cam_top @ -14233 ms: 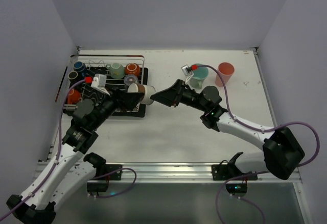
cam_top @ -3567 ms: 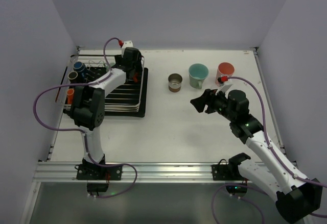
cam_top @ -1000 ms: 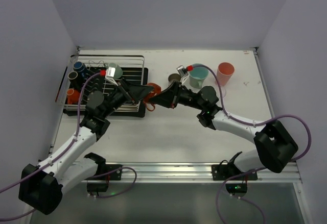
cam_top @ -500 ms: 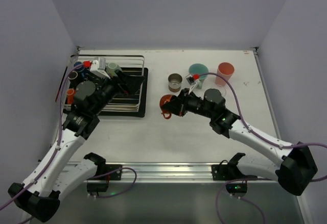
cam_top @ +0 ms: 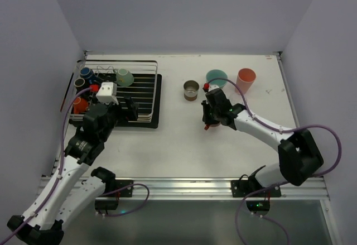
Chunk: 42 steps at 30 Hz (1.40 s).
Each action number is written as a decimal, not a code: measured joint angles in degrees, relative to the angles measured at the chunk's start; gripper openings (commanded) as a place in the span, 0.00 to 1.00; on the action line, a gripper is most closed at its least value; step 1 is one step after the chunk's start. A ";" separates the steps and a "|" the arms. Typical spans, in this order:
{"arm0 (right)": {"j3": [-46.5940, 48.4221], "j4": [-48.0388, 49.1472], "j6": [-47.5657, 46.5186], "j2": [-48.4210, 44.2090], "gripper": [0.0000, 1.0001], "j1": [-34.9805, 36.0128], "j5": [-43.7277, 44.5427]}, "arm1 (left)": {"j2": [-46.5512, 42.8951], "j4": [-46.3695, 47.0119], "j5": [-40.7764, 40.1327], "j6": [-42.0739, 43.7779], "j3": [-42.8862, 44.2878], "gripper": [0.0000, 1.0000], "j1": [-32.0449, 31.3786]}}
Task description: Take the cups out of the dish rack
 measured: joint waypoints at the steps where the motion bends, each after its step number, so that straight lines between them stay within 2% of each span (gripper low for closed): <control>1: 1.05 -0.39 -0.50 1.84 0.00 -0.52 0.72 | -0.04 -0.26 -0.35 0.48 -0.31 0.99 0.00; 8: 4.50 2.36 -2.29 9.42 0.00 -2.86 3.39 | 1.42 -0.46 -1.14 1.66 -0.59 0.98 1.22; 13: 4.50 5.55 -3.15 12.70 0.04 -4.35 3.50 | 2.12 -0.46 -1.18 1.66 -0.61 0.98 3.23; 23: 4.50 9.33 -3.58 13.68 0.28 -5.42 2.08 | 7.96 -1.09 -1.40 1.16 0.59 0.98 5.27; 29: 4.39 10.32 -3.28 13.64 0.31 -6.08 0.63 | 13.66 -2.08 -1.66 -0.63 4.66 0.97 5.31; 31: 4.26 10.29 -3.04 13.44 0.36 -6.10 0.52 | 15.39 -1.79 -2.10 -1.73 5.62 0.95 5.31; 32: 4.02 10.21 -2.84 13.05 0.38 -6.10 0.42 | 16.37 -1.46 -2.40 -2.49 5.88 0.94 5.35; 33: 3.78 9.81 -2.62 12.31 0.47 -6.10 0.37 | 17.44 -1.09 -2.89 -3.10 6.12 0.93 5.38; 35: 3.21 9.11 -2.05 9.94 0.58 -6.10 0.09 | 20.15 0.26 -4.07 -4.52 6.45 0.92 5.42; 37: 2.56 8.57 -1.79 6.27 0.64 -6.08 -0.87 | 23.32 1.60 -5.86 -5.62 7.13 0.91 5.44; 42: -0.35 8.70 -1.03 -6.86 0.66 -5.75 -2.67 | 32.24 6.05 -12.11 -6.49 10.78 0.89 5.97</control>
